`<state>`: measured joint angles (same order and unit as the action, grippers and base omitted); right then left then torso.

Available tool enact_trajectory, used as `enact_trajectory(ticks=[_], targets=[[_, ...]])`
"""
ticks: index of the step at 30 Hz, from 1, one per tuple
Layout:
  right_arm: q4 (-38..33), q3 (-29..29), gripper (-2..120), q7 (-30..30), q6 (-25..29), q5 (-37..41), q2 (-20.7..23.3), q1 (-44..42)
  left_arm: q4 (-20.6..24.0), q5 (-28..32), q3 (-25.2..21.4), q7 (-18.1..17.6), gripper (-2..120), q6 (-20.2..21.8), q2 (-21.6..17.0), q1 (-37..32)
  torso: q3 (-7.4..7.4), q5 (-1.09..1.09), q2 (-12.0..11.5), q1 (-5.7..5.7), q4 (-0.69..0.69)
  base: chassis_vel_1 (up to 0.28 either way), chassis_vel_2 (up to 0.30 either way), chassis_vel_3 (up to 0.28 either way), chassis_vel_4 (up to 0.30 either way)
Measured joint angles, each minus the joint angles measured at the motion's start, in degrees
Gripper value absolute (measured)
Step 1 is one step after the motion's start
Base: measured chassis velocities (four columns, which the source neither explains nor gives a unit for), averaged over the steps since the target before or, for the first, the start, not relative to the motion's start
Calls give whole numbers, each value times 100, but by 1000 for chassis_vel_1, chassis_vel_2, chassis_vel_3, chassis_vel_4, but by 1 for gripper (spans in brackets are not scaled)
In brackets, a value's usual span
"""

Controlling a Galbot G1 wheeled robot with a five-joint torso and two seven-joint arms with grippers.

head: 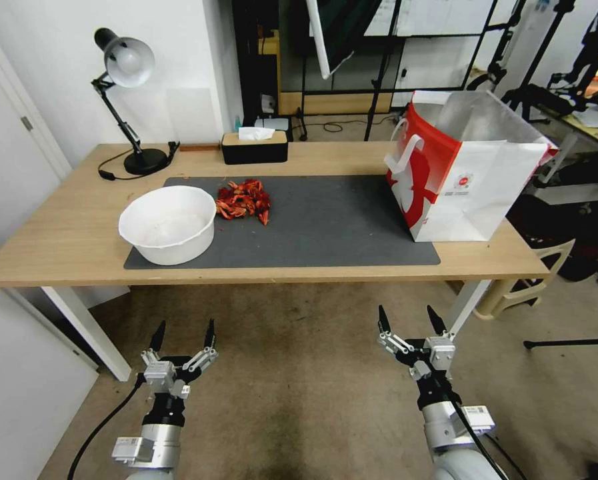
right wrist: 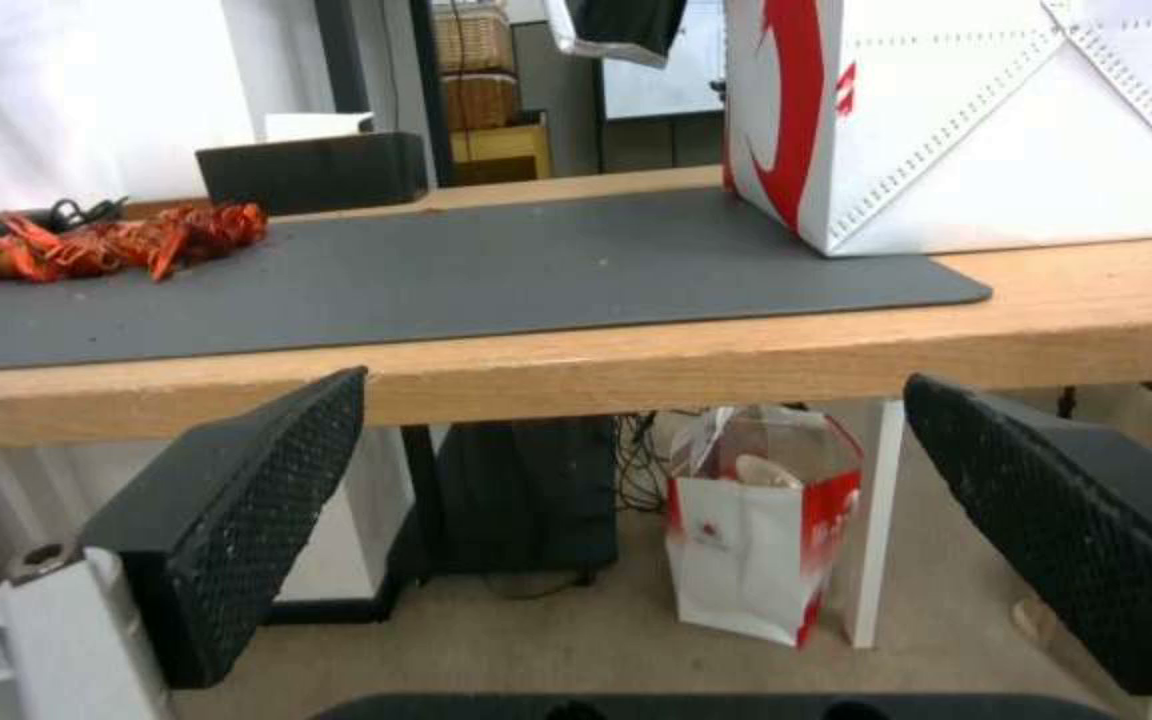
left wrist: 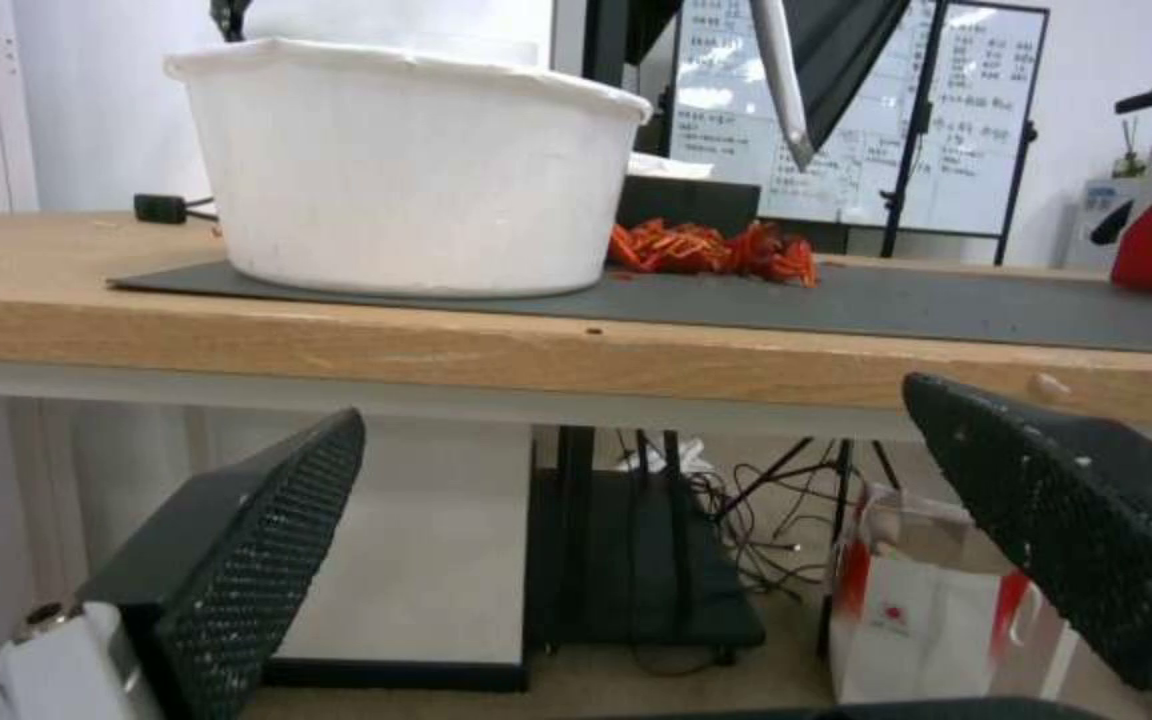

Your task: Close the takeout container lid, then place the container into the takeout bag.

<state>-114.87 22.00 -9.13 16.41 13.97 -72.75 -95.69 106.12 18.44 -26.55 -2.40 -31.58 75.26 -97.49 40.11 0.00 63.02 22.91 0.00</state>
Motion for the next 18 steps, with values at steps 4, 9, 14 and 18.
enact_trajectory(ticks=[4, 9, 14, 18], targets=[[0, -1, 100, 2, 0, 5, 4, 7, 0, 1, 0, 0, 100, 0, 0, 0, 0, 0, 0, 0, 0, 0, 0, 0, 0], [0, -1, 100, 2, -3, 9, 8, 14, -2, 3, 0, 0, 100, 0, 0, 0, 0, 0, 0, 0, 0, 0, 0, 0, 0], [-2, -2, 100, 2, -9, 12, 10, 19, -2, 4, 0, 0, 100, 0, 0, 1, 0, 0, 0, 1, 0, 0, 0, 0, 0], [-3, -1, 100, 2, -12, 13, 11, 20, -2, 5, 0, 0, 100, 0, 0, 2, 0, 0, 0, 1, 0, 0, 0, 0, 0]])
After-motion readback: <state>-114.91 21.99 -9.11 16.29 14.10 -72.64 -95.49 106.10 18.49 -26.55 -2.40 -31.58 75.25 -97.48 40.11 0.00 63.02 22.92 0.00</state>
